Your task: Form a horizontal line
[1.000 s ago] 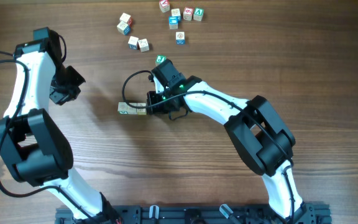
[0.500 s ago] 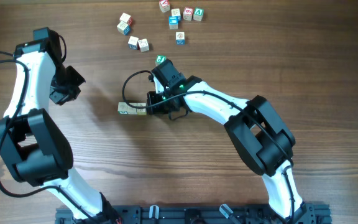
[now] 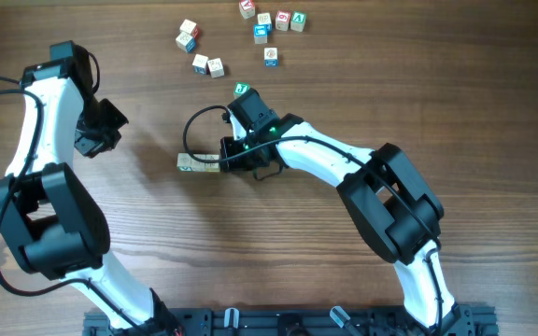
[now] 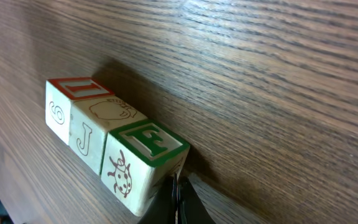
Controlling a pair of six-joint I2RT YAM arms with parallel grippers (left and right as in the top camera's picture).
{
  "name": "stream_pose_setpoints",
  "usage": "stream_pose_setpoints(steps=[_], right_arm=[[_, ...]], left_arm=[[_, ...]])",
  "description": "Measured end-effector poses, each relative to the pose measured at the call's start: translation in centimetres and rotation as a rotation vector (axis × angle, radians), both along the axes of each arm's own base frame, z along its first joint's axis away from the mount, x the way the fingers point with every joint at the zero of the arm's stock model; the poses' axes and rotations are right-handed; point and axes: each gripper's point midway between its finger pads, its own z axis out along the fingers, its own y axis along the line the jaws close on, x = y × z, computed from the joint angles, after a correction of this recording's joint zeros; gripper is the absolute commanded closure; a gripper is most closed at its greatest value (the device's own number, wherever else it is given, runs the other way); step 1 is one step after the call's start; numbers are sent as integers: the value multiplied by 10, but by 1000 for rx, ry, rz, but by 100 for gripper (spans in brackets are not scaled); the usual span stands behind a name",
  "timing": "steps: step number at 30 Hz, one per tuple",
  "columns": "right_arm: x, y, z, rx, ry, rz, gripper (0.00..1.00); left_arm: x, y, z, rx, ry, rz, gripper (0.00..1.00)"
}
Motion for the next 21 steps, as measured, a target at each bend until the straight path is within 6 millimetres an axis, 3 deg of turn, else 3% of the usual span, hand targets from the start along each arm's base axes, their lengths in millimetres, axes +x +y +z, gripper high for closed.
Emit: stream_pose_setpoints(steps=[21], right_arm=[[0, -2, -2, -14, -7, 7, 95]], left_arm=[[0, 0, 0, 0, 0, 0, 96]])
